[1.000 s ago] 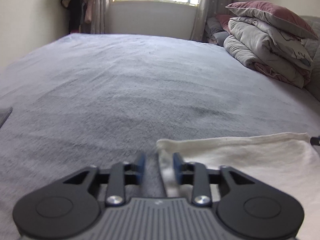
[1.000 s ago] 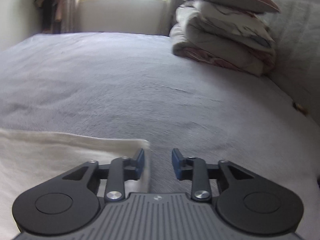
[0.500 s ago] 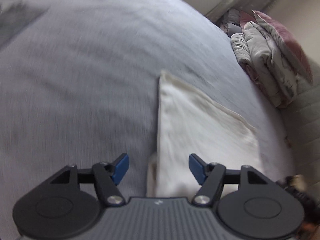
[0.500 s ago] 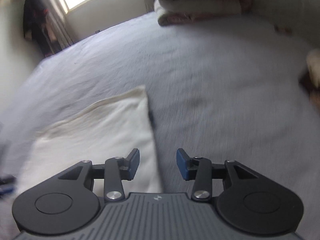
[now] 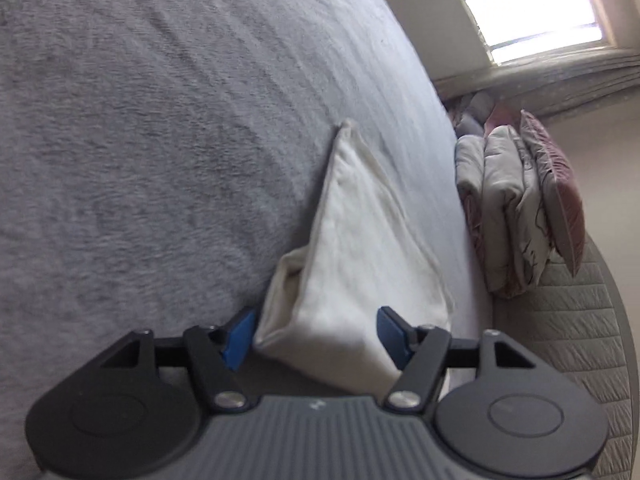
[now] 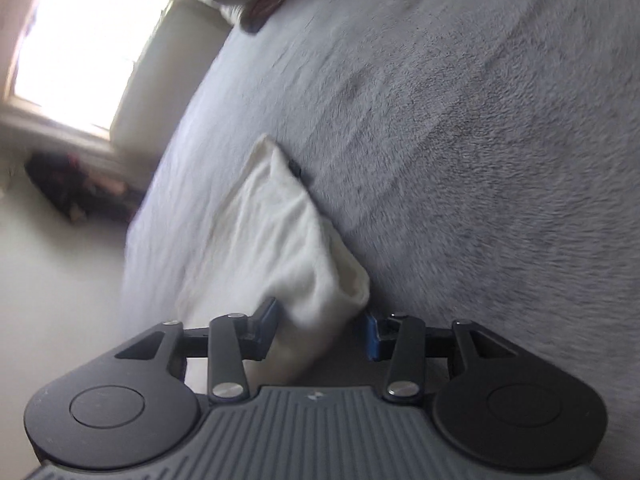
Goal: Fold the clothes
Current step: 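Lift the folded edge with both grippers and fold it over the shirt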
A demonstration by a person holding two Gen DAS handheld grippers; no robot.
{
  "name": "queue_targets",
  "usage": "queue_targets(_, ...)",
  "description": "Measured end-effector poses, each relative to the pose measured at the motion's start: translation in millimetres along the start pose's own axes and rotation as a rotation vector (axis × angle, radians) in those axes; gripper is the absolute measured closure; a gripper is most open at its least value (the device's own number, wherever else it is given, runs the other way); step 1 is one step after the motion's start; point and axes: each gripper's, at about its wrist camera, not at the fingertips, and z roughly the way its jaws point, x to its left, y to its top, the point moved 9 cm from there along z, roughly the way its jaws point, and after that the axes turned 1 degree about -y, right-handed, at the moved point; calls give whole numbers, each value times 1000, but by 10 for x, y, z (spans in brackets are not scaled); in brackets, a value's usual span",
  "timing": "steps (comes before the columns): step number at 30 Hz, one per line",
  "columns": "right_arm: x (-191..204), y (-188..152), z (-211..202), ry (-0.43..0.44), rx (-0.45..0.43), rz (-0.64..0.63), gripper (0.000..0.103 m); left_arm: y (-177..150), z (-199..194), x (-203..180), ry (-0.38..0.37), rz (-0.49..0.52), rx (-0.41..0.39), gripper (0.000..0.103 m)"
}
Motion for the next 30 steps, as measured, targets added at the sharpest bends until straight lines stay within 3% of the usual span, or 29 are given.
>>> queue_targets(2, 64, 5, 46, -4, -28, -9, 60, -12, 84, -58, -5, 22, -3, 57)
queue_targets(4, 126, -2, 74, -26, -54, -57, 68, -21, 163, -74, -13, 12, 8, 71)
queue_targets(5, 156, -6, 85, -40, -67, -84, 78, -16, 184, -71, -6, 11, 3, 78)
queue_targets(8, 216, -13, 85, -57, -99, -112, 85, -5, 203, -96, 31, 24, -24, 86)
queue_targets(16, 459, -100, -127, -179, -182, -274, 95, 33, -2, -254, 105, 103, -92, 89)
queue_targets(24, 505, -266, -441, -244, -173, -319, 95, -155, -255, -202, 105, 125, -41, 89)
queue_targets(30, 257, -587, -664, -290, -164, -396, 95, -355, -444, -39, 87, 125, 10, 89)
